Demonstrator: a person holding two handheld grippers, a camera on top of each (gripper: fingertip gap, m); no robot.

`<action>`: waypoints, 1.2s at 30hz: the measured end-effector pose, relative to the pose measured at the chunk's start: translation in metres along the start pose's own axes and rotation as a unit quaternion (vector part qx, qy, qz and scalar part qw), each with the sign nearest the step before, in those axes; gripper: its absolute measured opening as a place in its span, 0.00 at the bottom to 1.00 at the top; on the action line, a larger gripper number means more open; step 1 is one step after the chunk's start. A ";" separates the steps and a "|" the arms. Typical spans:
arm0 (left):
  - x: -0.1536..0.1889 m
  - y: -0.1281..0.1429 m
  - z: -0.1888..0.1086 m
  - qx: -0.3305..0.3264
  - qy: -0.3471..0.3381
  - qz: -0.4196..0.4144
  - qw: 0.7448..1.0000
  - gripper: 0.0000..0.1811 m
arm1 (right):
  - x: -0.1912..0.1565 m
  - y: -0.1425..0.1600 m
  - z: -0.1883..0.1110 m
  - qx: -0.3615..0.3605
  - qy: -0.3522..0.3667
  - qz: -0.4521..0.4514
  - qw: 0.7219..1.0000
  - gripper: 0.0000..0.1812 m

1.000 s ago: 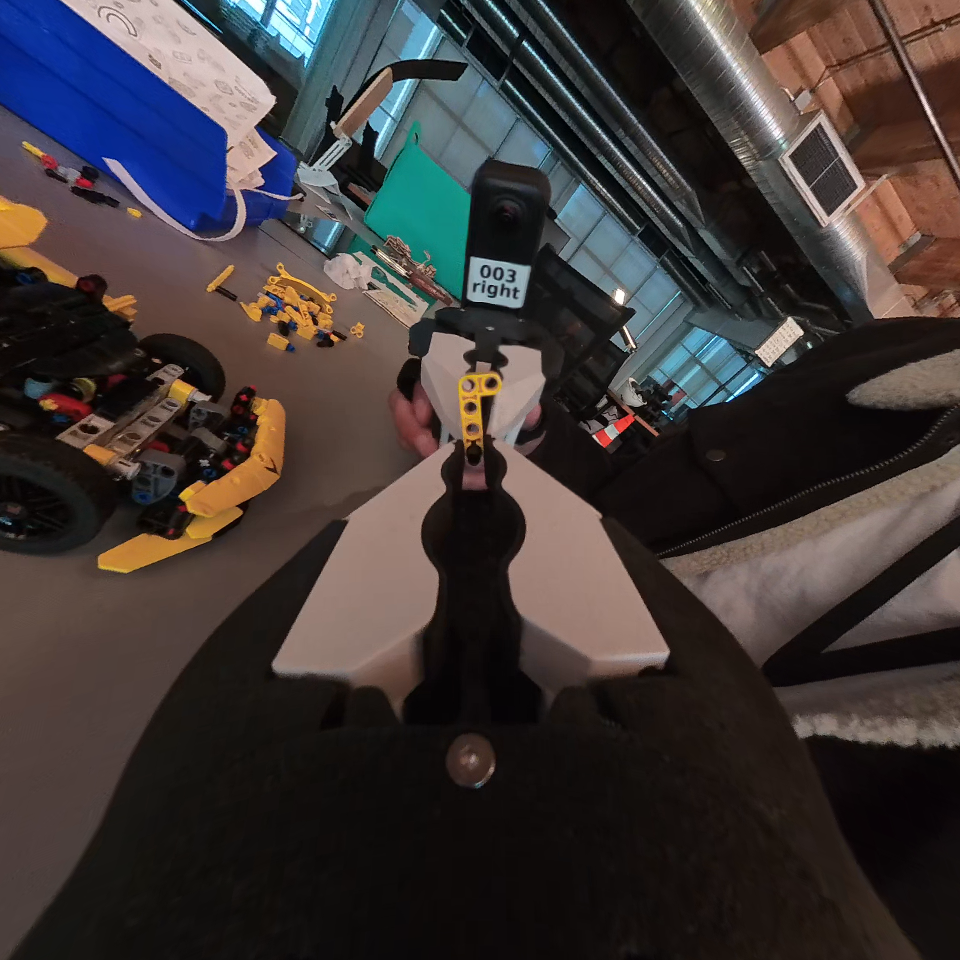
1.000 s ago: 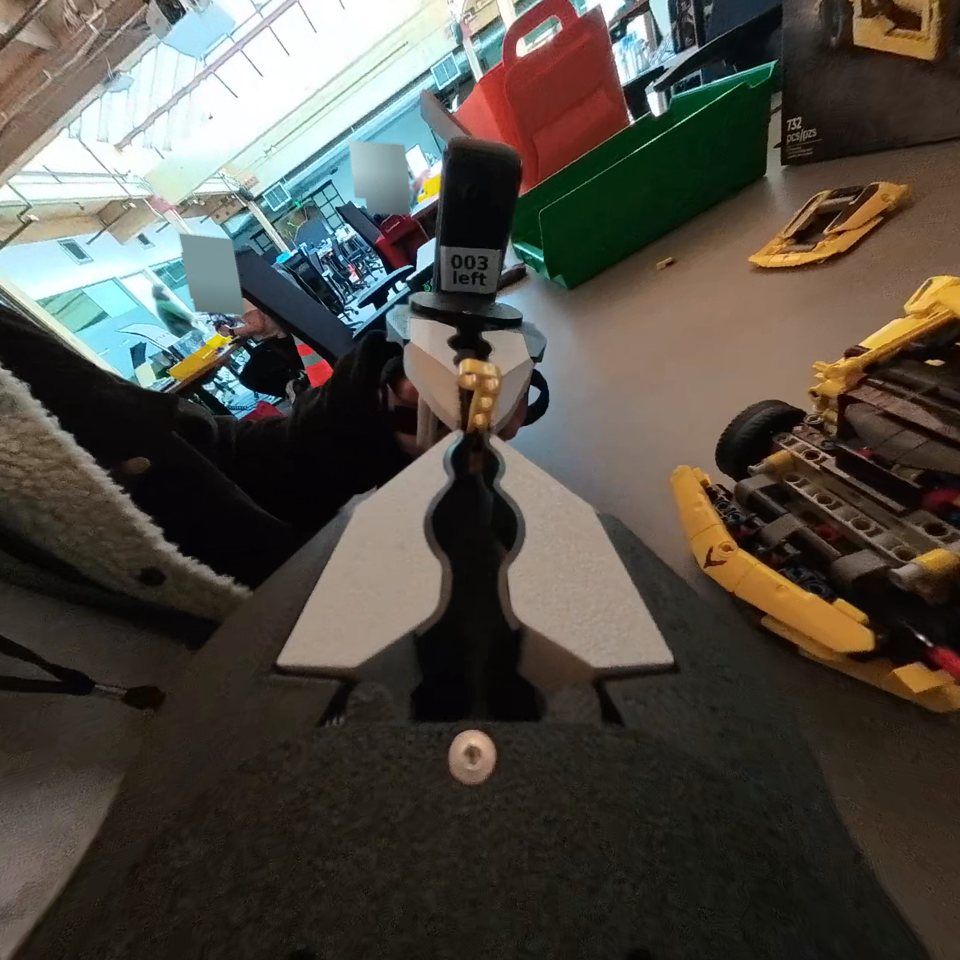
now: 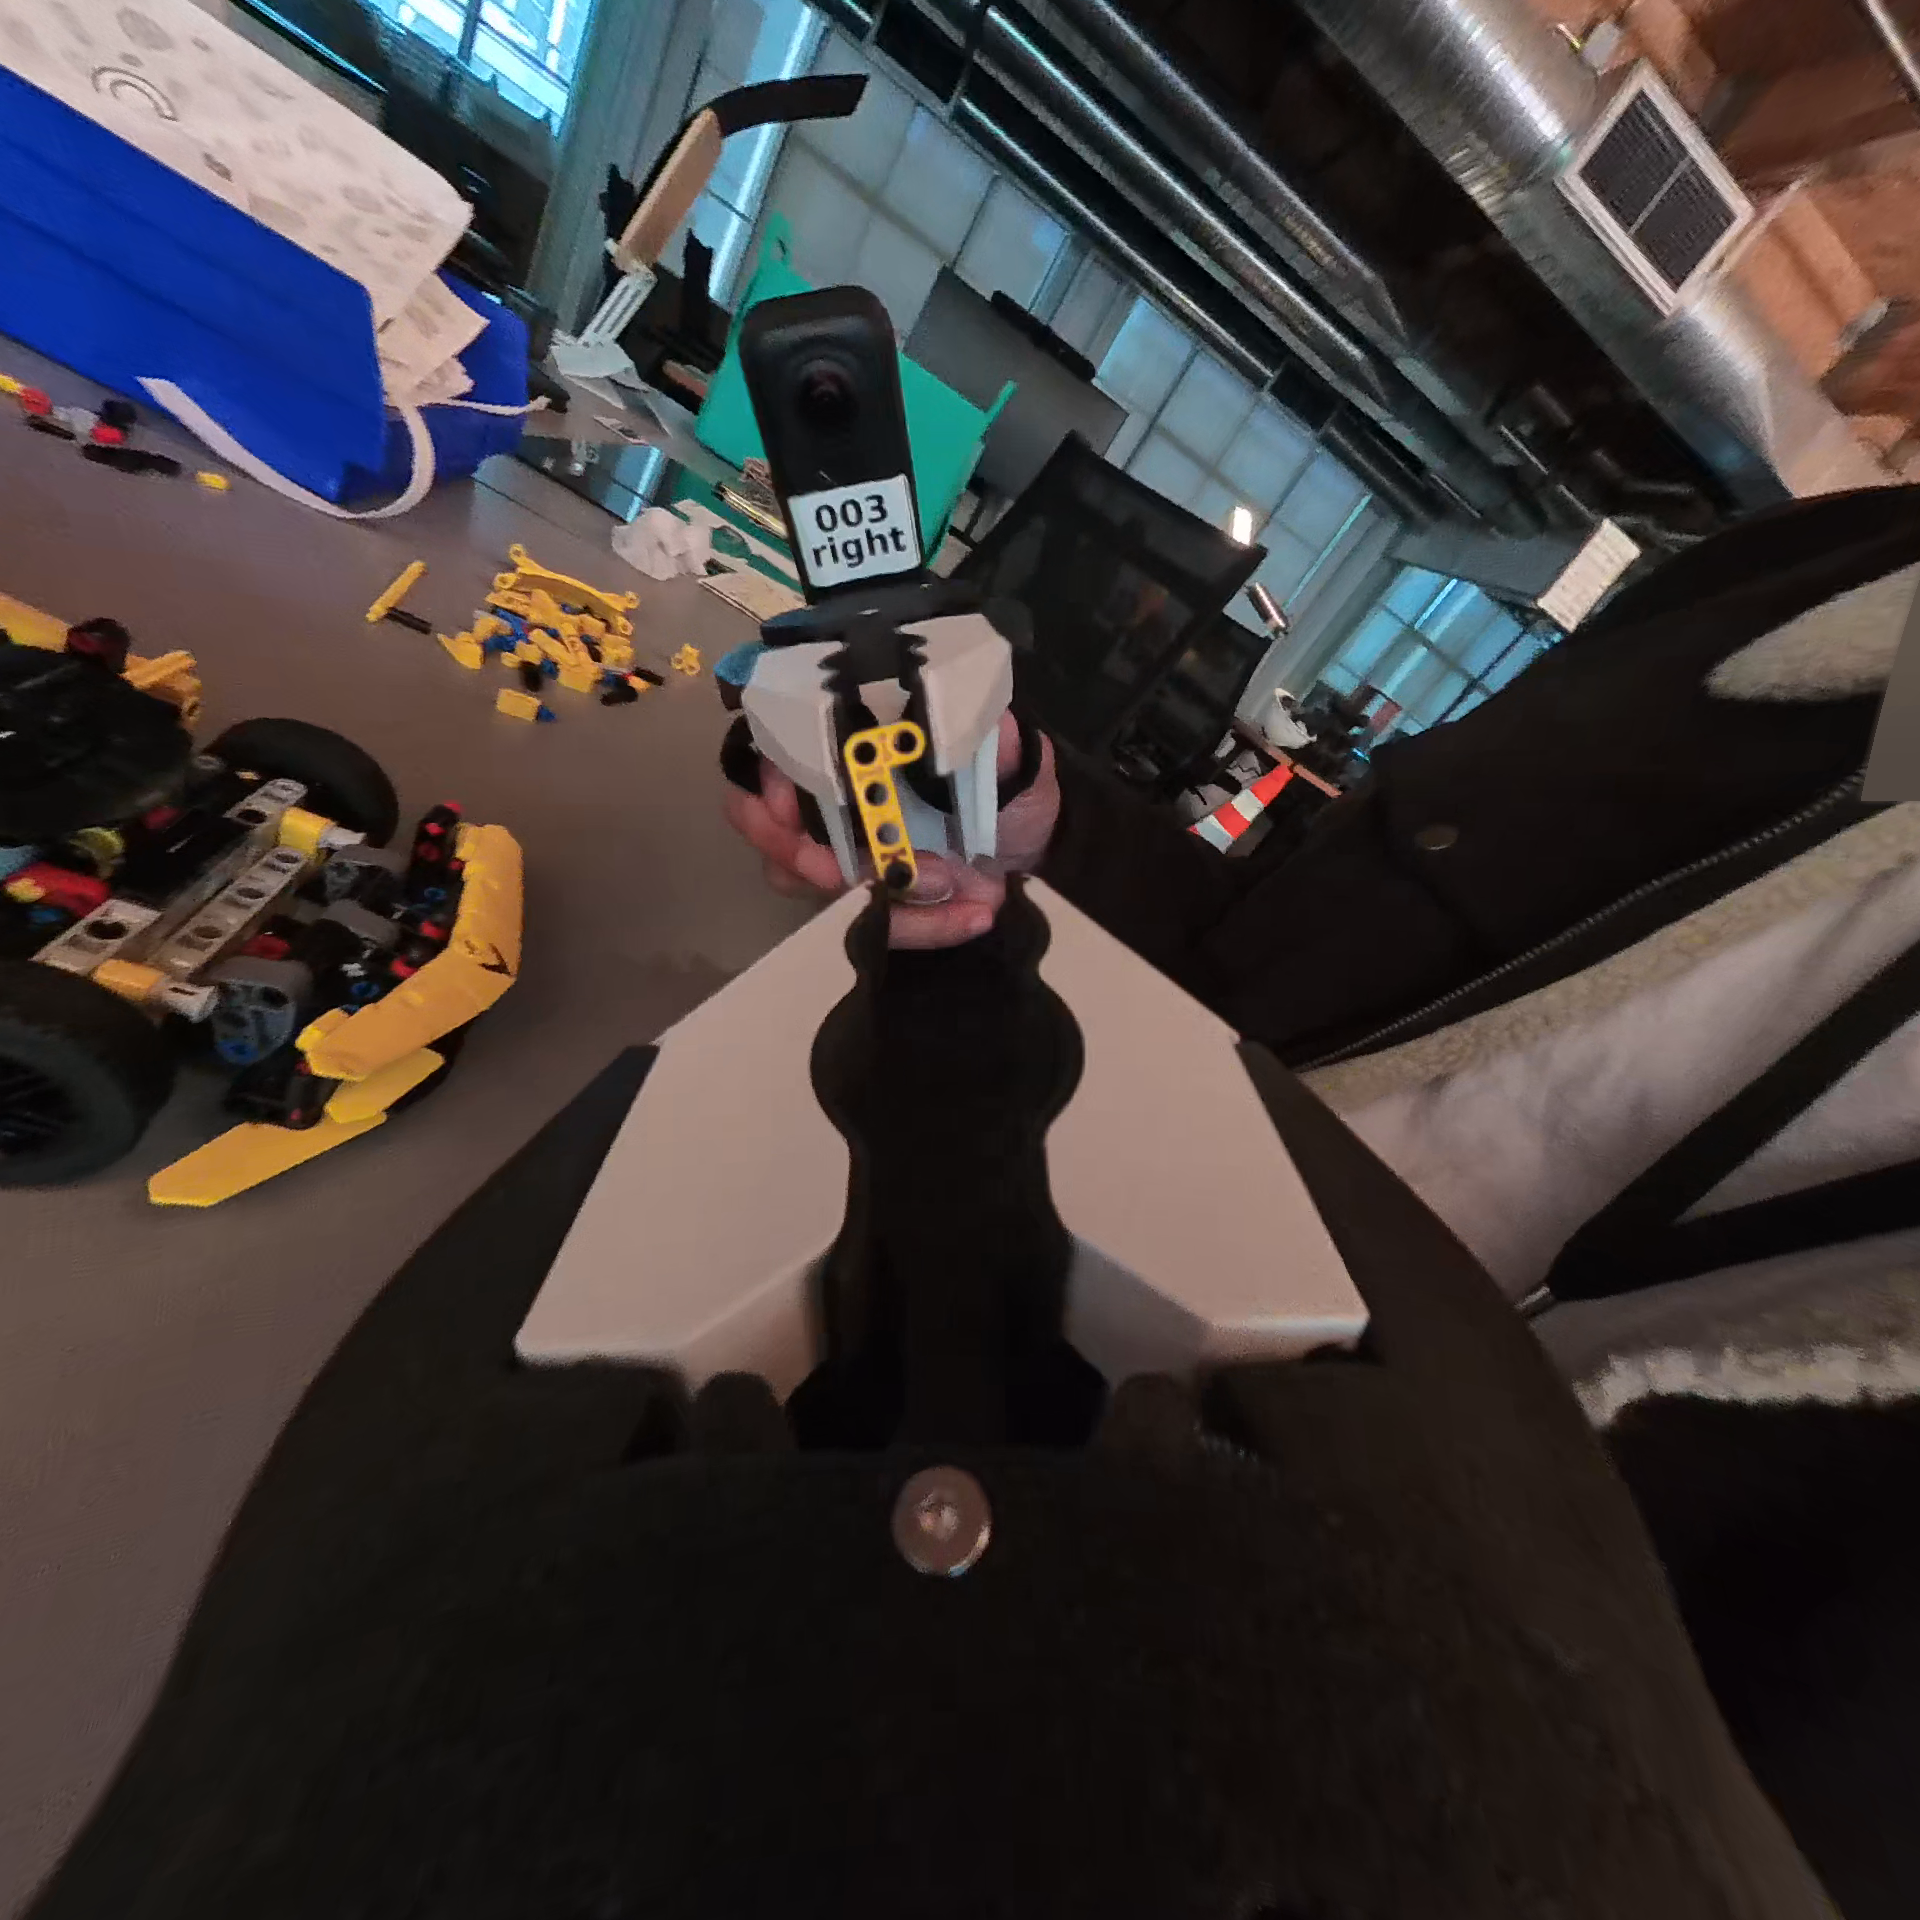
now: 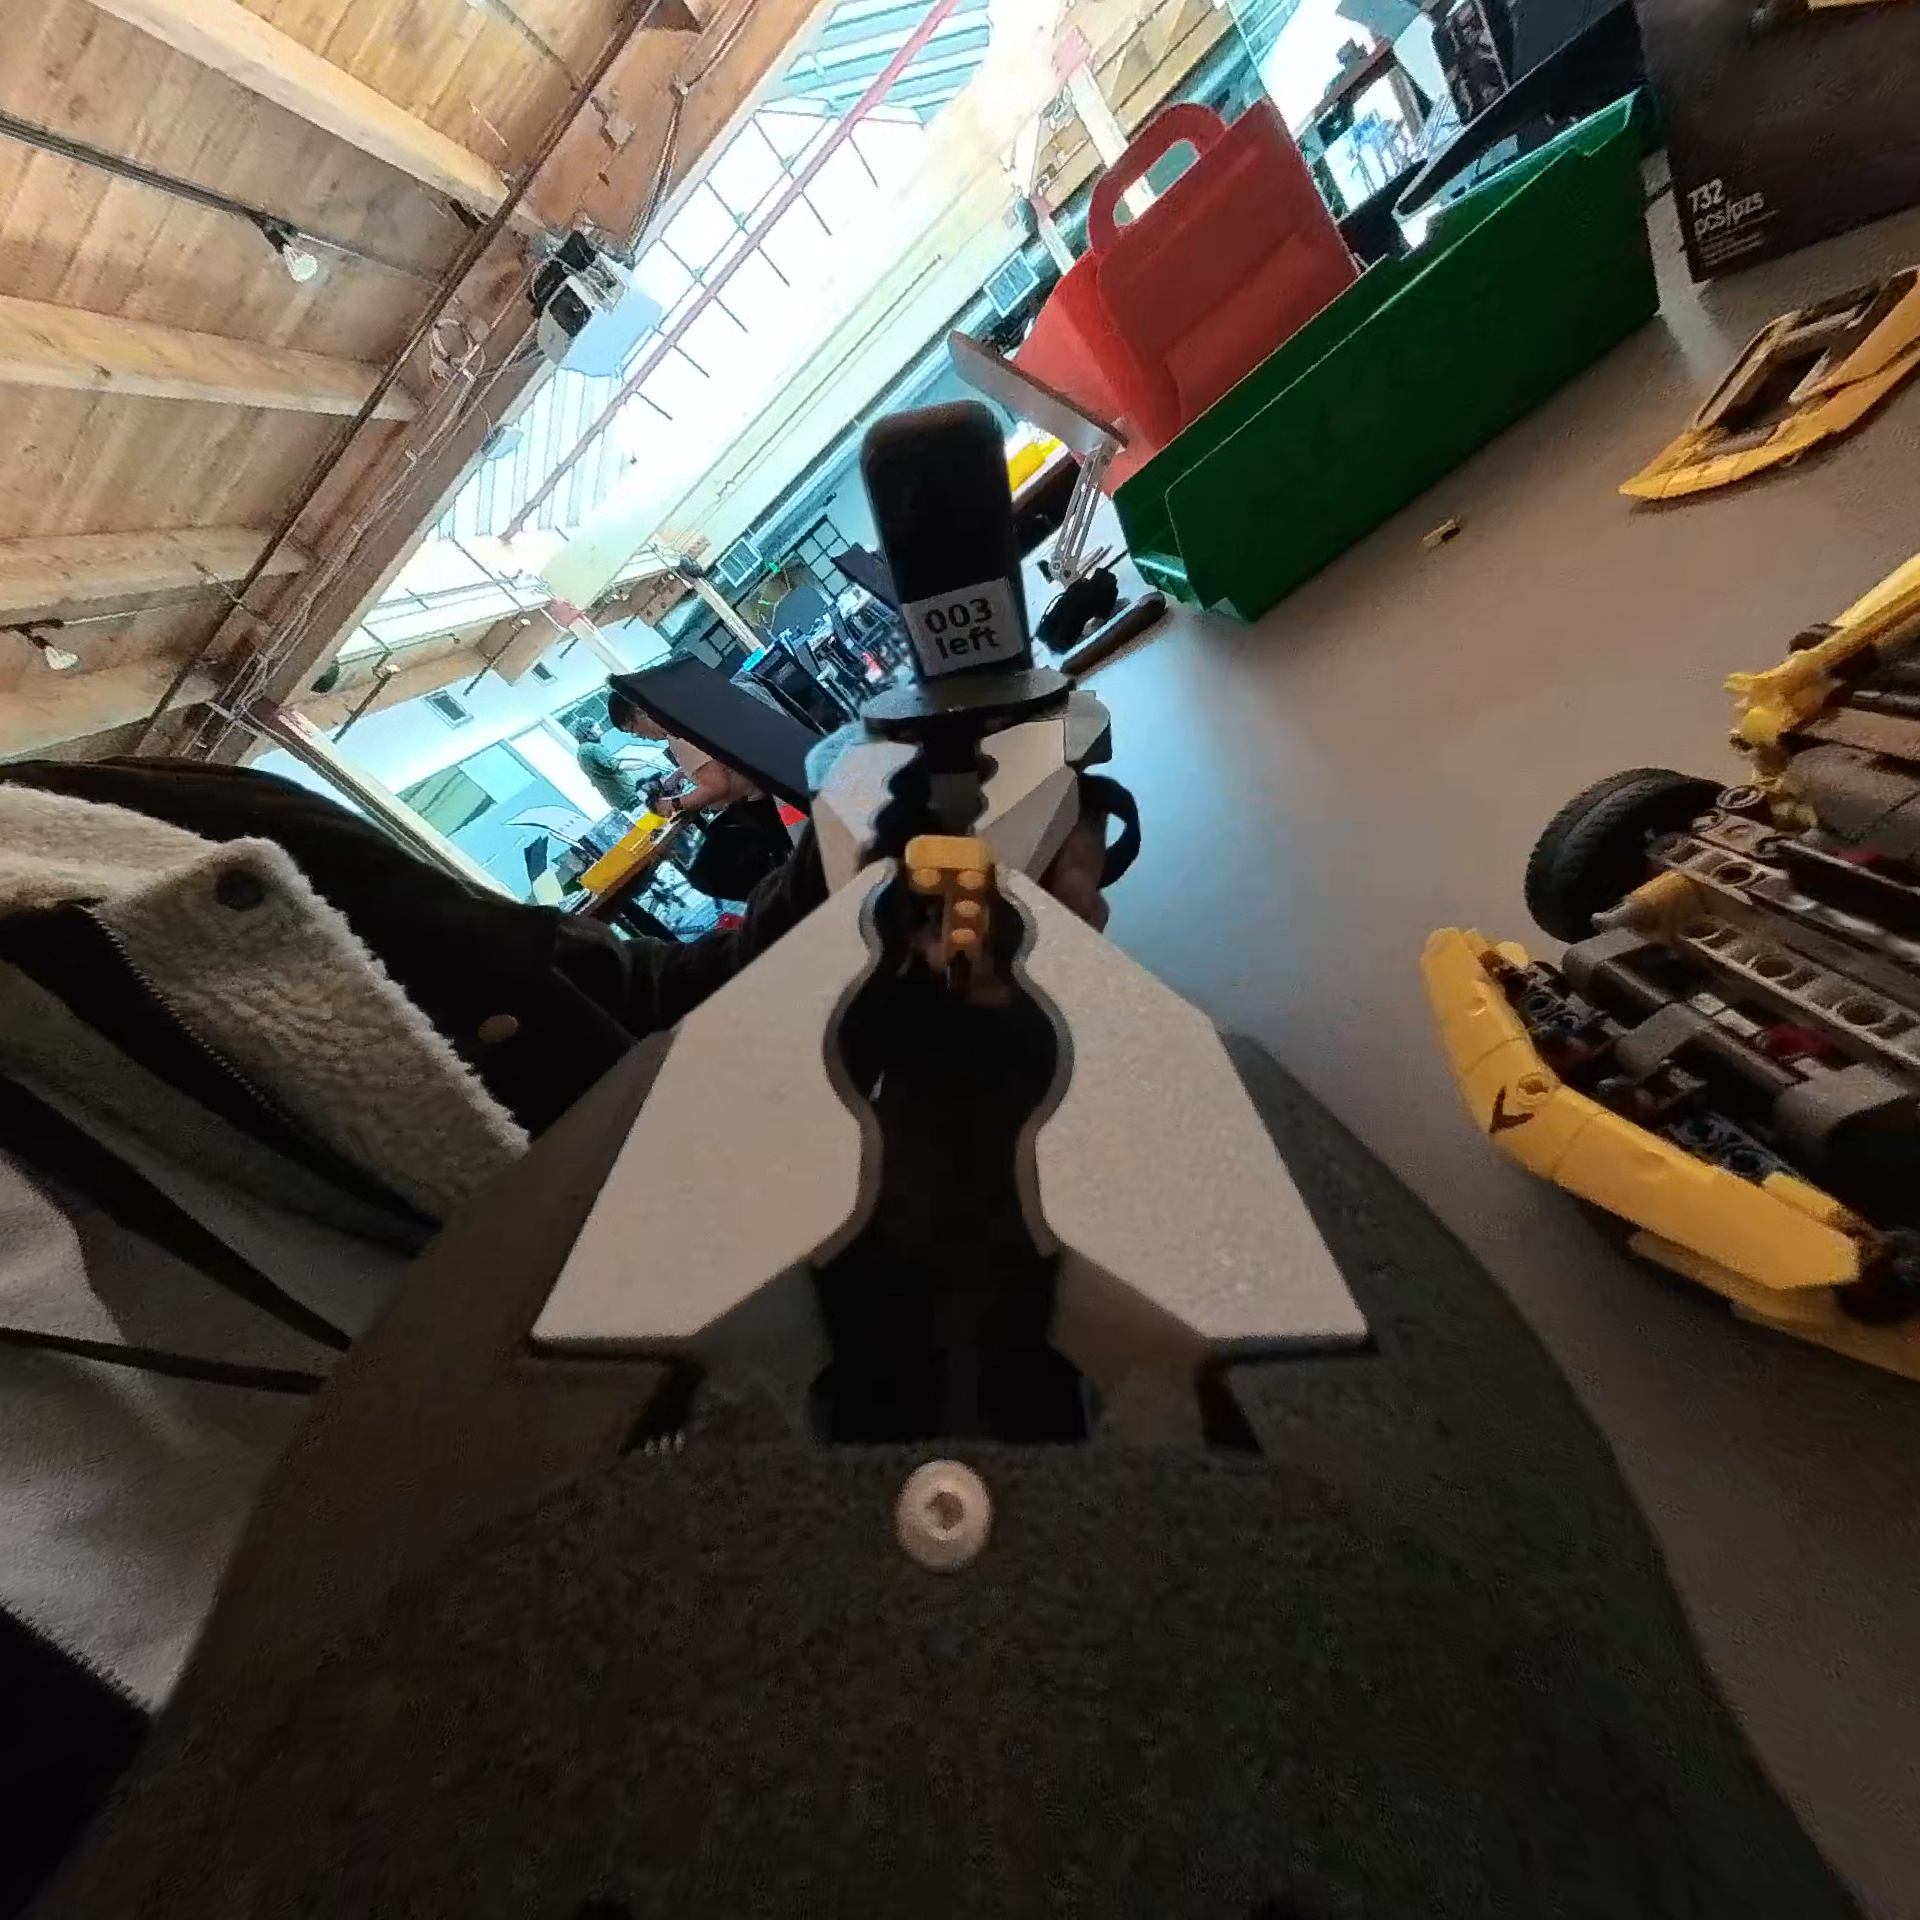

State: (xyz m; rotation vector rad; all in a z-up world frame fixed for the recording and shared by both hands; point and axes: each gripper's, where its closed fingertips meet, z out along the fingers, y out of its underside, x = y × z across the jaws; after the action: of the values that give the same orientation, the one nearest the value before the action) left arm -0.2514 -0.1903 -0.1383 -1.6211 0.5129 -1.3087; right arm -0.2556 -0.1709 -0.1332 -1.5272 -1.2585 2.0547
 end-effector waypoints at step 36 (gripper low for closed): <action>-0.008 -0.009 -0.004 0.019 -0.042 0.037 0.998 0.02 | 0.001 0.008 0.015 -0.009 0.018 -0.023 1.000 0.03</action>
State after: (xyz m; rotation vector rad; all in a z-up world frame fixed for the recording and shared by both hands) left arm -0.2595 -0.1820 -0.1348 -1.6028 0.4902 -1.1835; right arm -0.2670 -0.1815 -0.1389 -1.5215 -1.2912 1.9842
